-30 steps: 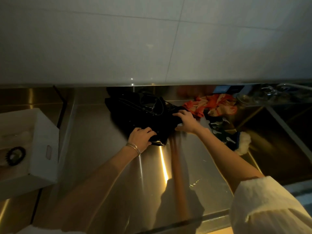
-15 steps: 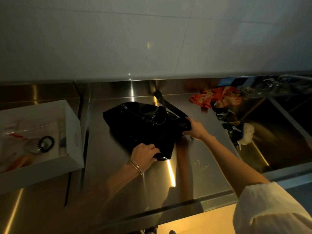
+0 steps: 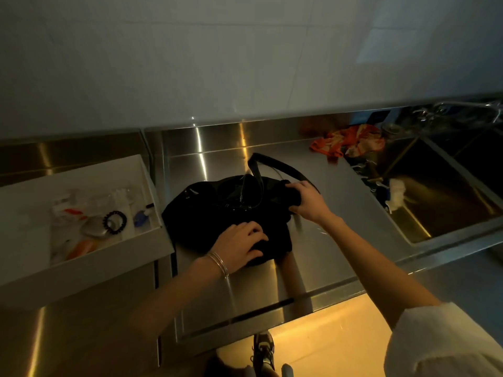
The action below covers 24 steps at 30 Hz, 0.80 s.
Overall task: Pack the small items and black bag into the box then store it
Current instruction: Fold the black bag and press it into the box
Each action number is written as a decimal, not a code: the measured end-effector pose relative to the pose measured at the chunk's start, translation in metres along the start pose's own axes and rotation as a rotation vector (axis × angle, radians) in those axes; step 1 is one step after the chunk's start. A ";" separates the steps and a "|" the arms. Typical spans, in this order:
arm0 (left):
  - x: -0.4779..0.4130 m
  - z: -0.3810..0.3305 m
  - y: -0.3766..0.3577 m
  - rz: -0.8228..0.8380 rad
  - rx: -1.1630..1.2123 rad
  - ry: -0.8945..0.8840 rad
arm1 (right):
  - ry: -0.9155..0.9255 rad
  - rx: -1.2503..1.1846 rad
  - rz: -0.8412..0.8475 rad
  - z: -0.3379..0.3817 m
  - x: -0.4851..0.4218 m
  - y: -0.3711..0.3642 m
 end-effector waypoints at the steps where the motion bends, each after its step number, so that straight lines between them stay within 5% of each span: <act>1: 0.001 0.010 0.011 -0.058 0.005 0.017 | -0.003 -0.053 -0.061 0.004 0.001 0.003; 9: -0.026 0.061 0.073 -0.358 -0.020 0.158 | 0.218 -0.235 -0.029 0.059 0.008 0.002; 15: -0.064 0.063 0.062 -0.090 0.006 0.067 | 0.321 -0.318 -0.020 0.075 0.025 -0.015; 20: -0.064 0.070 0.047 0.022 0.121 0.047 | 0.180 -0.502 0.030 0.054 0.027 -0.017; 24: -0.052 0.073 0.047 0.065 -0.010 0.012 | 0.230 -0.362 0.039 0.053 0.025 -0.006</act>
Point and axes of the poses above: each hand's wrist, its own x-axis away from the middle knuckle, its own y-axis out of the back of the hand, z = x × y, the point moved 4 cm from there along -x, towards the middle knuckle, and after that the axes turned 4 degrees about -z, right-handed, at the moved point
